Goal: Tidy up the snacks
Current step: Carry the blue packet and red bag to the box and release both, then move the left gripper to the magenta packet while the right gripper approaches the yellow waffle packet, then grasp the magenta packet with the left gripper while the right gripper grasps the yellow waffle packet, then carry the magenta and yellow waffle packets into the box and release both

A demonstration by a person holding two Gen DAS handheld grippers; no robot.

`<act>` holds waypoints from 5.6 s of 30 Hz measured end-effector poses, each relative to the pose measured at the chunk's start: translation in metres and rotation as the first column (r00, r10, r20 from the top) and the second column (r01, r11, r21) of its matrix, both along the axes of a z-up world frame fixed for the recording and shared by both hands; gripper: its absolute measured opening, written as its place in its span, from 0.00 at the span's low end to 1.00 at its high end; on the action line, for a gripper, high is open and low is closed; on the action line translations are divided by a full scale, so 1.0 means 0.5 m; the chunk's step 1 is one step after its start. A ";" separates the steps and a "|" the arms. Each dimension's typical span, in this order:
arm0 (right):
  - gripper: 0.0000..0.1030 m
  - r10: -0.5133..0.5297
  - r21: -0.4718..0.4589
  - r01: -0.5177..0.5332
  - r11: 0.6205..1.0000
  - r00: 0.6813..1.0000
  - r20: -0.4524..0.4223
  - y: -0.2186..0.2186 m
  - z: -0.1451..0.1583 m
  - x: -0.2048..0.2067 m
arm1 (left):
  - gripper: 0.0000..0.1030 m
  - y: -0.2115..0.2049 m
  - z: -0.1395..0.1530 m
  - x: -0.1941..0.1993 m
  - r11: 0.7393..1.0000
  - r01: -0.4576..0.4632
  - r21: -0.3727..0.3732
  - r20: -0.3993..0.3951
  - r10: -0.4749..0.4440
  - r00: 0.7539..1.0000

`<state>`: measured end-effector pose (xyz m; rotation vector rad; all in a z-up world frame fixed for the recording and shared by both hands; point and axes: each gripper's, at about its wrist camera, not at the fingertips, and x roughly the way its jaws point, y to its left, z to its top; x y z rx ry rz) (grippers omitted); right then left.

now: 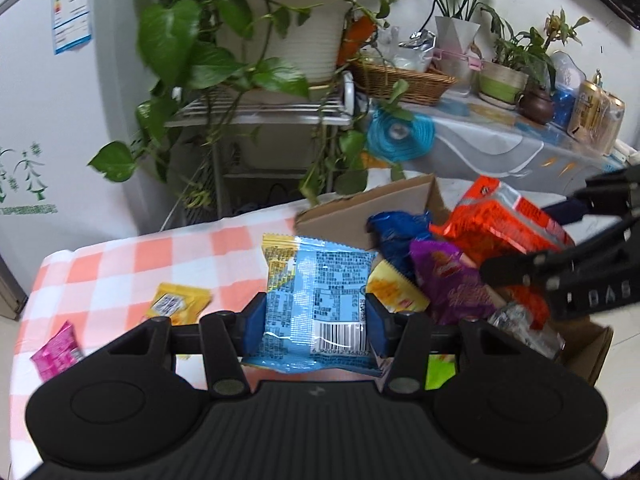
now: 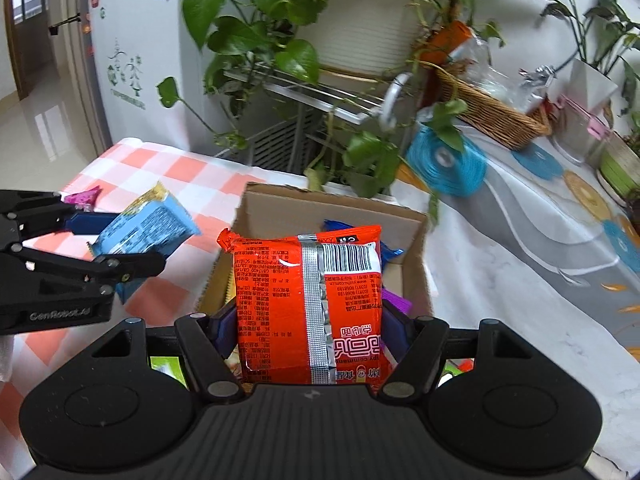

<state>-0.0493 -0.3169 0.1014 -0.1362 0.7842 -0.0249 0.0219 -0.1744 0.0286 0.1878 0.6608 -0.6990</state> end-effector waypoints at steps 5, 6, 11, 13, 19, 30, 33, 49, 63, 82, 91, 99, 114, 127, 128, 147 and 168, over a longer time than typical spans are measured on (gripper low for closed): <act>0.73 -0.019 0.001 0.019 1.000 1.000 0.001 -0.016 0.001 -0.004 | 0.48 -0.050 0.002 0.013 1.000 0.006 -0.010 -0.018 -0.006 1.000; 0.73 -0.023 0.003 0.023 1.000 1.000 -0.001 -0.020 0.000 -0.004 | 0.48 -0.058 0.001 0.015 1.000 0.010 -0.011 -0.022 -0.010 1.000; 0.74 -0.042 0.005 0.042 0.999 0.999 -0.008 -0.031 -0.002 -0.001 | 0.54 -0.100 0.001 0.025 0.999 0.035 -0.018 -0.041 -0.036 0.999; 0.75 -0.051 0.009 0.051 0.999 0.999 -0.002 -0.034 0.001 0.000 | 0.63 -0.109 0.004 0.024 0.999 0.039 -0.021 -0.038 -0.040 0.998; 0.81 -0.073 0.039 0.072 0.997 0.997 0.023 -0.043 0.008 -0.001 | 0.74 -0.092 0.011 0.031 0.999 0.014 -0.040 -0.047 -0.016 0.999; 0.84 -0.031 0.030 0.030 0.999 0.999 0.024 -0.007 0.005 0.015 | 0.77 -0.006 0.003 0.050 0.999 -0.037 -0.001 -0.058 0.036 0.998; 0.86 -0.017 0.021 0.016 1.000 1.000 0.022 0.007 0.003 0.021 | 0.78 0.030 -0.003 0.058 0.998 -0.056 0.003 -0.072 0.056 0.996; 0.88 0.042 0.040 -0.043 0.998 0.999 0.024 0.076 -0.002 0.064 | 0.82 0.217 -0.032 0.103 0.980 -0.185 0.072 -0.107 0.192 0.976; 0.89 0.087 0.149 -0.091 0.985 0.996 0.030 0.148 -0.006 0.108 | 0.84 0.345 -0.050 0.210 0.903 -0.426 0.063 -0.148 0.430 0.891; 0.92 0.052 0.343 -0.034 0.939 0.998 -0.042 0.226 -0.041 0.184 | 0.84 0.333 -0.157 0.282 0.880 -0.450 0.153 -0.173 0.472 0.864; 0.93 -0.015 0.405 0.061 0.912 0.993 -0.115 0.244 -0.087 0.241 | 0.84 0.324 -0.194 0.300 0.875 -0.447 0.186 -0.174 0.478 0.861; 0.93 -0.065 0.451 0.138 0.882 0.983 -0.173 0.260 -0.134 0.297 | 0.84 0.323 -0.201 0.302 0.880 -0.438 0.183 -0.153 0.466 0.872; 0.93 -0.087 0.479 0.188 0.858 0.970 -0.225 0.279 -0.203 0.378 | 0.55 0.328 -0.192 0.284 0.903 -0.399 0.160 -0.132 0.420 0.898; 0.93 -0.115 0.345 0.160 0.925 0.982 -0.148 0.344 -0.220 0.410 | 0.55 0.341 -0.187 0.268 0.916 -0.368 0.159 -0.144 0.390 0.910; 0.91 -0.108 0.316 0.147 0.937 0.985 -0.137 0.352 -0.223 0.411 | 0.54 0.341 -0.188 0.269 0.916 -0.367 0.163 -0.135 0.389 0.911; 0.53 0.029 0.208 -0.004 0.978 0.993 -0.115 0.355 -0.204 0.343 | 0.49 0.319 -0.181 0.249 0.940 -0.301 0.159 -0.126 0.322 0.938; 0.53 0.118 0.109 -0.107 0.988 0.988 -0.098 0.353 -0.145 0.155 | 0.49 0.335 -0.133 0.120 0.948 -0.286 0.137 -0.069 0.297 0.952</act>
